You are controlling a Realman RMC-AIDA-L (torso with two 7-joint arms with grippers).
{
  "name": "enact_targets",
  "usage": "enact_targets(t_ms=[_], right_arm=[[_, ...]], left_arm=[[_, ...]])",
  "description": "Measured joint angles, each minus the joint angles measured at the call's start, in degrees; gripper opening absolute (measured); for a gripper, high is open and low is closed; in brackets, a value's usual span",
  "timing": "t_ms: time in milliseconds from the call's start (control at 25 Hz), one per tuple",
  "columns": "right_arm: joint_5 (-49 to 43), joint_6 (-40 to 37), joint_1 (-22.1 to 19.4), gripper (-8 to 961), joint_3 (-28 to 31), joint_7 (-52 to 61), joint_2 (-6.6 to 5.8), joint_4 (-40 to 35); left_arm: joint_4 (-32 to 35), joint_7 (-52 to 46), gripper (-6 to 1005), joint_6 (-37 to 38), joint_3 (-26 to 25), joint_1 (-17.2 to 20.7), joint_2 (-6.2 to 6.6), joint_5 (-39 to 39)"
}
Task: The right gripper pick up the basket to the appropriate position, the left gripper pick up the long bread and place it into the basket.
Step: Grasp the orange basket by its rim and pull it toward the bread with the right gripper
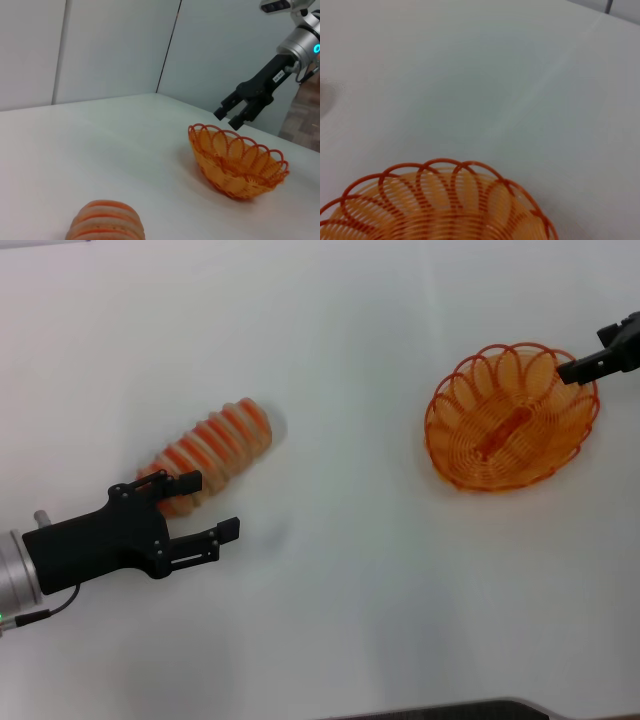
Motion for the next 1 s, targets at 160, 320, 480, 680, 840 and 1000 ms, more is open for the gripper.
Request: enact_targets(t_ms=[160, 320, 480, 680, 840, 1000], right_arm=[[0.8, 1.2, 0.0, 834, 0.0, -1.5, 0.34, 0.3], [1.3, 2.0, 0.1, 825, 0.0, -2.9, 0.81, 0.7], [2.2, 2.9, 0.1, 815, 0.0, -4.5, 1.10, 1.5], [2.3, 5.8, 0.1, 804, -0.1, -5.6, 1.28, 4.1], [2.1, 7.8, 0.0, 794, -0.2, -6.0, 1.04, 6.5], [2.3, 9.9, -0.2, 785, -0.5, -6.1, 0.99, 7.5]], left_arm=[[0.0, 0.0, 829, 0.0, 0.0, -0.1, 0.00, 0.0], [0.0, 0.0, 829, 0.0, -0.4, -0.1, 0.00, 0.0], [0.0, 0.0, 828, 0.0, -0.6, -0.1, 0.00, 0.0], [0.0, 0.0, 827, 0.0, -0.8, 0.0, 0.00, 0.0], [0.1, 0.0, 827, 0.0, -0.8, 0.0, 0.00, 0.0], [0.1, 0.0, 826, 0.0, -0.8, 0.0, 0.00, 0.0]])
